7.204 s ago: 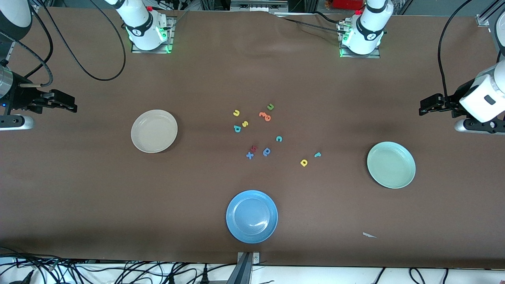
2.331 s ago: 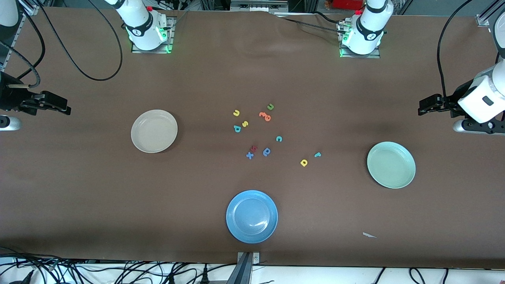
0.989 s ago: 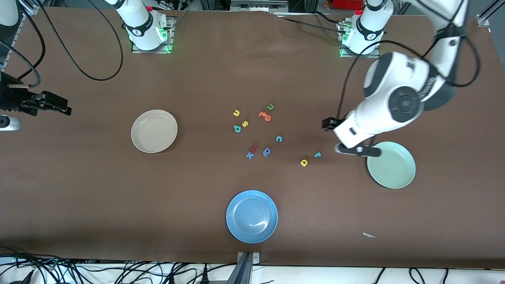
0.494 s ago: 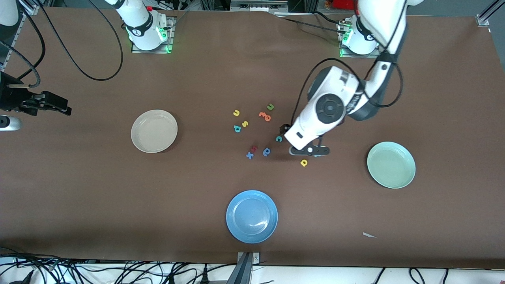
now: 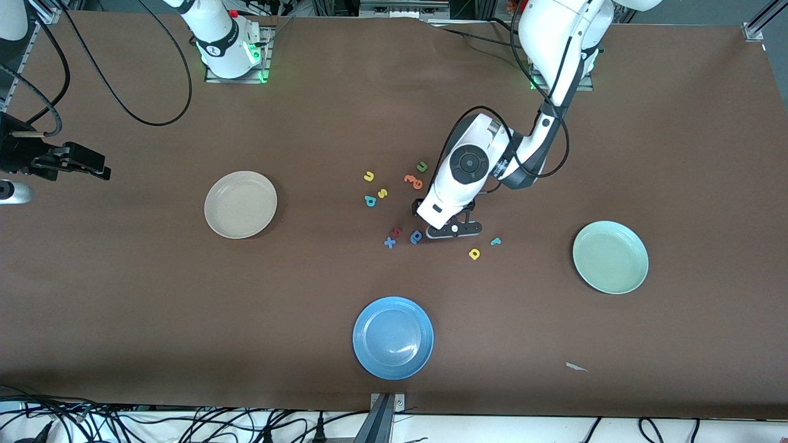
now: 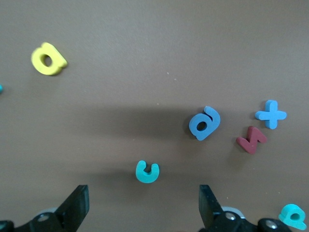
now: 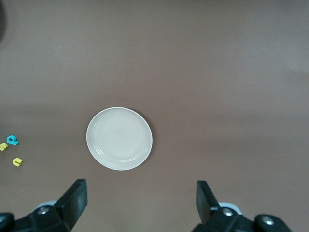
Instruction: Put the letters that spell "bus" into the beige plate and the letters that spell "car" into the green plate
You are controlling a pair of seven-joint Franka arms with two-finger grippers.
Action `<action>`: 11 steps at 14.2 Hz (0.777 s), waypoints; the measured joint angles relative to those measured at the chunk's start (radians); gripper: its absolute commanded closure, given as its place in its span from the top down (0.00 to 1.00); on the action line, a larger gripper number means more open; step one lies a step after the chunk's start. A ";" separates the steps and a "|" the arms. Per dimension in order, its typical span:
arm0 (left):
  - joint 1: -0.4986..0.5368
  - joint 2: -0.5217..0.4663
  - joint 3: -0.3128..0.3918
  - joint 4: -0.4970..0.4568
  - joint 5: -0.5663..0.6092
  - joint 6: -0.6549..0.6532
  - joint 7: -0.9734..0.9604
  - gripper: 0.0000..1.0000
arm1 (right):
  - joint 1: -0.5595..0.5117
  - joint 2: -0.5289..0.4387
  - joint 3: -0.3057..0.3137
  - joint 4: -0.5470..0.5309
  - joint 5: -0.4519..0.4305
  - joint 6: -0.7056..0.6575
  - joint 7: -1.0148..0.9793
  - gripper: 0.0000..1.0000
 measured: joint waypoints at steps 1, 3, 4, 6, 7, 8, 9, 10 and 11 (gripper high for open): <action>-0.009 0.001 0.000 -0.024 0.000 0.045 -0.008 0.99 | -0.003 0.000 -0.001 0.000 0.000 0.000 0.000 1.00; -0.028 0.002 0.000 -0.074 0.000 0.123 -0.023 0.96 | -0.006 0.001 -0.001 0.000 0.000 -0.002 0.000 1.00; -0.033 0.004 0.001 -0.087 0.000 0.139 -0.027 0.96 | -0.006 0.002 -0.001 0.000 0.000 -0.002 0.000 1.00; -0.037 0.007 0.003 -0.094 0.000 0.147 -0.038 0.93 | -0.006 0.002 0.000 0.000 0.000 -0.012 -0.001 1.00; -0.038 0.007 0.004 -0.094 0.001 0.148 -0.039 0.92 | -0.005 0.002 0.002 0.000 0.000 -0.034 -0.001 1.00; -0.038 0.008 0.005 -0.093 0.003 0.149 -0.040 0.90 | -0.004 0.002 0.006 0.000 0.000 -0.059 -0.001 1.00; -0.038 0.010 0.007 -0.092 0.007 0.150 -0.040 0.89 | 0.000 0.002 0.010 0.000 0.000 -0.076 0.000 1.00; -0.038 0.014 0.008 -0.089 0.013 0.151 -0.041 0.86 | 0.006 0.001 0.014 0.000 0.000 -0.085 0.003 1.00; -0.038 0.019 0.009 -0.085 0.016 0.153 -0.041 0.83 | 0.011 0.001 0.018 0.000 0.000 -0.088 0.006 1.00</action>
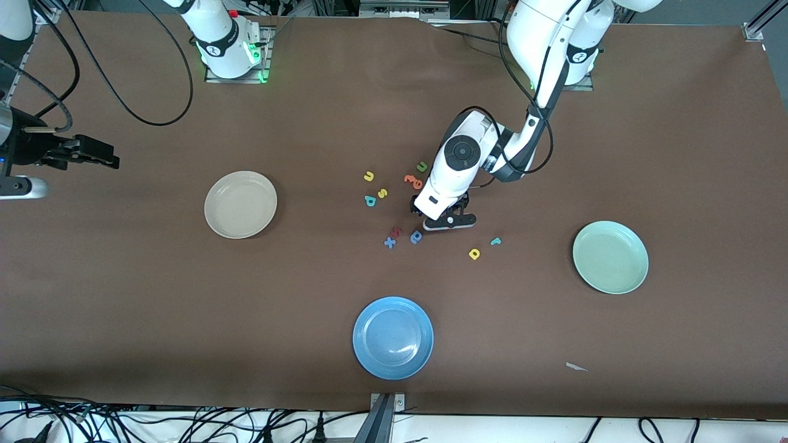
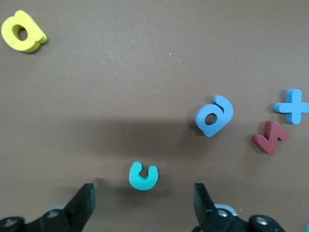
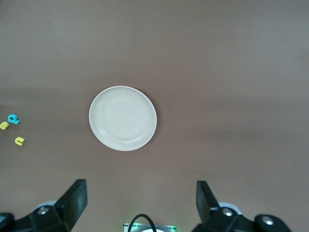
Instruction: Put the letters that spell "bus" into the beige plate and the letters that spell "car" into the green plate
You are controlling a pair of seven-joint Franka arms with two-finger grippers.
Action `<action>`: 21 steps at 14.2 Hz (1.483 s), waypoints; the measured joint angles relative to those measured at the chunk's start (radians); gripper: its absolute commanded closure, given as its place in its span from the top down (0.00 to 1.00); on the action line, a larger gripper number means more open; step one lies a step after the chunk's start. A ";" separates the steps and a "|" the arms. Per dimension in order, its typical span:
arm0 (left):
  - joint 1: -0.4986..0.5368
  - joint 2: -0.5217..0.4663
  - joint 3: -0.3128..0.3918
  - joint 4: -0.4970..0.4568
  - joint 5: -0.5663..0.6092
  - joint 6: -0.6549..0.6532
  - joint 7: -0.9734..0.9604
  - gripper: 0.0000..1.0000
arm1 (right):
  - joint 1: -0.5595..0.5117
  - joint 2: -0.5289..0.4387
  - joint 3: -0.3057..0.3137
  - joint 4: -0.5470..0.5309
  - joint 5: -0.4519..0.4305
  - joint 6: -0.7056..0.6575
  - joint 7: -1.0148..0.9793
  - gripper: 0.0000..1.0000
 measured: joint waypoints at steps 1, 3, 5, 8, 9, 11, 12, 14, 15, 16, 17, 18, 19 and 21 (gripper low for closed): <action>0.000 0.005 0.000 0.003 0.000 0.002 -0.001 0.83 | 0.004 0.000 0.001 0.000 0.000 0.000 0.000 1.00; 0.000 0.013 0.001 0.007 0.009 0.004 -0.005 0.78 | 0.004 0.001 0.000 0.000 0.000 0.000 -0.001 1.00; -0.001 0.015 0.001 0.008 0.025 0.004 -0.022 0.68 | 0.005 0.006 0.000 -0.001 0.000 0.000 -0.002 1.00; -0.003 0.017 0.001 0.008 0.028 0.004 -0.030 0.54 | 0.026 0.033 0.028 -0.020 0.026 0.053 -0.005 1.00; -0.003 0.018 0.001 0.008 0.028 0.004 -0.031 0.52 | 0.032 0.042 0.062 -0.045 0.026 0.099 -0.001 1.00; -0.011 0.020 0.001 0.011 0.028 0.004 -0.044 0.49 | 0.046 0.051 0.124 -0.098 0.026 0.154 0.069 1.00; -0.016 0.023 0.001 0.013 0.028 0.004 -0.052 0.47 | 0.046 0.052 0.159 -0.121 0.025 0.178 0.121 1.00; -0.021 0.025 0.003 0.017 0.046 0.004 -0.061 0.43 | 0.048 0.052 0.228 -0.167 0.019 0.235 0.224 1.00; -0.021 0.025 0.003 0.017 0.055 0.003 -0.064 0.41 | 0.049 0.052 0.260 -0.192 0.016 0.268 0.268 1.00; -0.022 0.025 0.003 0.018 0.059 0.003 -0.066 0.38 | 0.049 0.051 0.292 -0.222 0.013 0.305 0.310 1.00; -0.022 0.025 0.004 0.018 0.062 0.002 -0.069 0.37 | 0.049 0.051 0.326 -0.257 0.008 0.346 0.351 1.00; -0.022 0.026 0.005 0.020 0.062 0.002 -0.071 0.34 | 0.049 0.051 0.360 -0.295 0.000 0.390 0.399 1.00; -0.022 0.026 0.006 0.020 0.063 0.001 -0.073 0.33 | 0.050 0.051 0.393 -0.335 -0.011 0.432 0.451 1.00; -0.022 0.026 0.007 0.021 0.064 -0.002 -0.075 0.29 | 0.052 0.049 0.454 -0.419 -0.037 0.527 0.544 1.00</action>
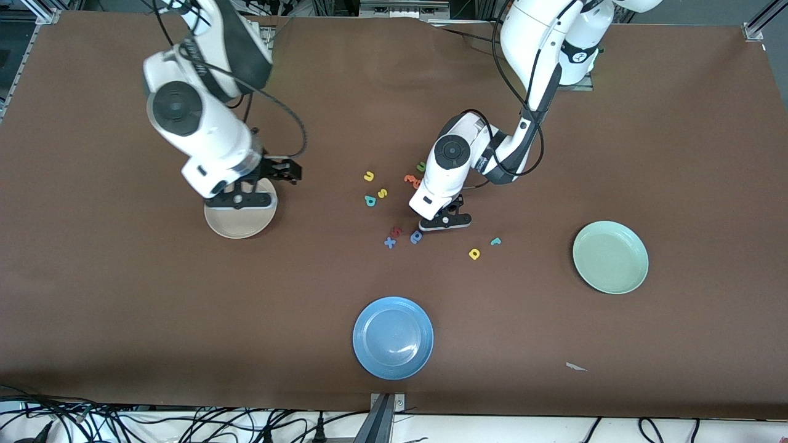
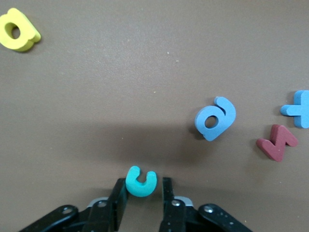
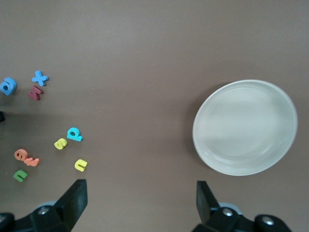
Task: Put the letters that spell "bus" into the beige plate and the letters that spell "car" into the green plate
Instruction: 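Carry the teal c to the green plate while the right gripper reaches letters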
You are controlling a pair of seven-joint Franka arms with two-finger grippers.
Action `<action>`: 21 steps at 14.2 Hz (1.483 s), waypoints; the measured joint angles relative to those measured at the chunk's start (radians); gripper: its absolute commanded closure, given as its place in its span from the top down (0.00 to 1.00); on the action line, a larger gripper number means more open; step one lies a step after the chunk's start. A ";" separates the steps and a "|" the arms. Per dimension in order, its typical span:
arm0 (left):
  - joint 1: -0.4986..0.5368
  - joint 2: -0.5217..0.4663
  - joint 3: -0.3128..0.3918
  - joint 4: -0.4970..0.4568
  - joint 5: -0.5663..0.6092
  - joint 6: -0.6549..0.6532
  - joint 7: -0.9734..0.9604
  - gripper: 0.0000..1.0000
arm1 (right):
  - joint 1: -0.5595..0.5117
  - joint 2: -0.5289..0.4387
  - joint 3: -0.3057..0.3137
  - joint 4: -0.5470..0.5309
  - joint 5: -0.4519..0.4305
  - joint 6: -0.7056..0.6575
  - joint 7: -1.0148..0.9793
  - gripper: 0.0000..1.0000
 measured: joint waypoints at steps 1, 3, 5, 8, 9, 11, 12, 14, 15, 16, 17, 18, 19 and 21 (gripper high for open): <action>0.000 0.000 0.000 0.000 0.000 -0.001 -0.001 0.27 | 0.001 -0.002 0.026 -0.043 -0.010 0.047 0.037 1.00; 0.000 0.000 0.002 0.001 0.000 -0.004 -0.002 0.24 | 0.002 -0.008 0.065 -0.127 -0.038 0.135 0.108 1.00; 0.000 0.000 0.002 0.001 0.000 -0.004 -0.002 0.23 | 0.003 -0.012 0.097 -0.190 -0.062 0.199 0.164 1.00; 0.000 0.000 0.002 0.001 0.000 -0.004 -0.002 0.21 | 0.018 -0.012 0.123 -0.235 -0.080 0.244 0.217 1.00; 0.000 0.000 0.002 0.001 0.000 -0.004 -0.002 0.21 | 0.038 -0.009 0.125 -0.241 -0.107 0.247 0.253 1.00; 0.000 0.000 0.007 0.003 0.000 -0.004 -0.001 0.21 | 0.085 0.018 0.127 -0.245 -0.186 0.268 0.361 1.00; 0.002 0.001 0.014 0.007 0.001 -0.014 0.003 0.21 | 0.107 0.042 0.127 -0.246 -0.217 0.292 0.409 1.00; 0.008 0.000 0.041 0.049 0.002 -0.113 0.051 0.21 | 0.142 0.098 0.127 -0.241 -0.253 0.332 0.475 1.00; 0.017 -0.001 0.058 0.084 0.002 -0.185 0.093 0.20 | 0.153 0.124 0.127 -0.232 -0.261 0.343 0.497 1.00; 0.035 -0.005 0.068 0.118 0.003 -0.254 0.145 0.20 | 0.159 0.145 0.127 -0.219 -0.265 0.348 0.509 1.00; 0.064 -0.014 0.073 0.142 0.004 -0.310 0.206 0.20 | 0.164 0.165 0.126 -0.203 -0.266 0.351 0.513 1.00; 0.100 -0.026 0.075 0.153 0.005 -0.359 0.278 0.20 | 0.171 0.185 0.126 -0.189 -0.271 0.361 0.517 1.00; 0.140 -0.041 0.076 0.156 0.007 -0.400 0.356 0.20 | 0.180 0.205 0.126 -0.179 -0.292 0.380 0.538 1.00; 0.222 -0.063 0.078 0.156 0.007 -0.451 0.508 0.20 | 0.198 0.250 0.126 -0.174 -0.382 0.411 0.616 1.00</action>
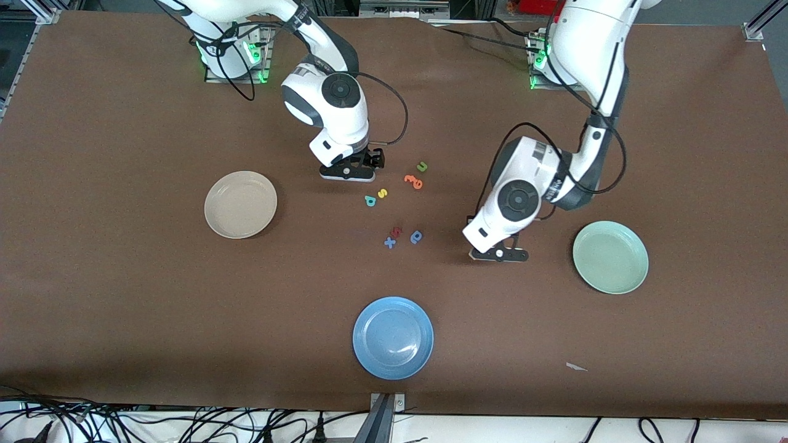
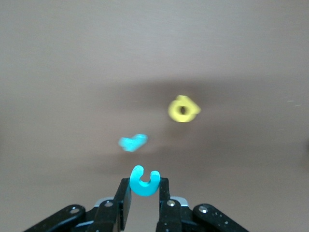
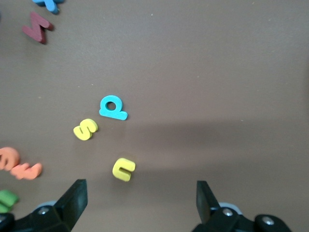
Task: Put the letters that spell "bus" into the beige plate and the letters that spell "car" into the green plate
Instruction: 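Carry the teal c to the green plate while the right gripper reaches letters, then release the teal c onto the green plate while the right gripper grasps yellow u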
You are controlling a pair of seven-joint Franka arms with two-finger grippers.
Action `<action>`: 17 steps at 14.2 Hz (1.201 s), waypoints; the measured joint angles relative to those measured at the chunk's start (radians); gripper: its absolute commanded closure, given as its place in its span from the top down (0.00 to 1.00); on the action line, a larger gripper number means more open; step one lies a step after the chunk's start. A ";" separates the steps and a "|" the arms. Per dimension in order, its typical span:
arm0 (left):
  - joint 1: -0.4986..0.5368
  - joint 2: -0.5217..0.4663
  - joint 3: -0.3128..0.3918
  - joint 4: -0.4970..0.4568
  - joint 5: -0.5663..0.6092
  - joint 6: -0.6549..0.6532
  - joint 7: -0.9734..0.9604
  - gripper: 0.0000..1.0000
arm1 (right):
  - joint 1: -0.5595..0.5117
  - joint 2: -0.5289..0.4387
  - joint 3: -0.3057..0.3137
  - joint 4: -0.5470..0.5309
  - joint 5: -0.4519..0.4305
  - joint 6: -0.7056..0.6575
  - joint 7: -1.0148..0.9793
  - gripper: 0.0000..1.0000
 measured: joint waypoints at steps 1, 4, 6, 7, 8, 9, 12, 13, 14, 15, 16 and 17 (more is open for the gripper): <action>0.041 -0.008 0.000 -0.002 0.006 -0.014 0.074 0.20 | 0.005 0.027 0.000 0.000 -0.047 0.017 0.040 1.00; 0.159 -0.034 0.001 -0.018 0.054 -0.029 0.283 0.20 | 0.012 0.092 -0.001 0.003 -0.112 0.063 0.090 1.00; 0.247 -0.056 0.002 -0.034 0.058 -0.031 0.445 0.20 | 0.016 0.109 -0.001 0.005 -0.117 0.072 0.091 1.00; 0.290 -0.064 0.002 -0.042 0.058 -0.031 0.527 0.20 | 0.019 0.110 -0.001 0.007 -0.117 0.073 0.091 1.00; 0.328 -0.068 0.001 -0.049 0.063 -0.031 0.609 0.20 | 0.020 0.110 -0.001 0.009 -0.117 0.074 0.092 1.00; 0.357 -0.069 0.001 -0.057 0.079 -0.024 0.675 0.20 | 0.021 0.110 -0.001 0.009 -0.117 0.080 0.095 1.00; 0.396 -0.073 -0.001 -0.116 0.105 0.069 0.745 0.20 | 0.021 0.123 -0.001 0.009 -0.130 0.093 0.101 1.00; 0.401 -0.080 -0.001 -0.147 0.106 0.119 0.746 0.21 | 0.022 0.130 -0.002 0.009 -0.135 0.095 0.103 1.00; 0.412 -0.092 -0.001 -0.186 0.106 0.181 0.746 0.24 | 0.023 0.135 -0.003 0.009 -0.137 0.098 0.103 0.99; 0.427 -0.106 -0.001 -0.225 0.106 0.242 0.746 0.46 | 0.026 0.138 -0.006 0.010 -0.138 0.100 0.104 0.94; 0.442 -0.119 -0.001 -0.261 0.106 0.288 0.746 0.99 | 0.028 0.139 -0.009 0.010 -0.139 0.101 0.104 0.87; 0.454 -0.131 -0.001 -0.285 0.106 0.316 0.747 1.00 | 0.029 0.140 -0.011 0.010 -0.141 0.101 0.104 0.78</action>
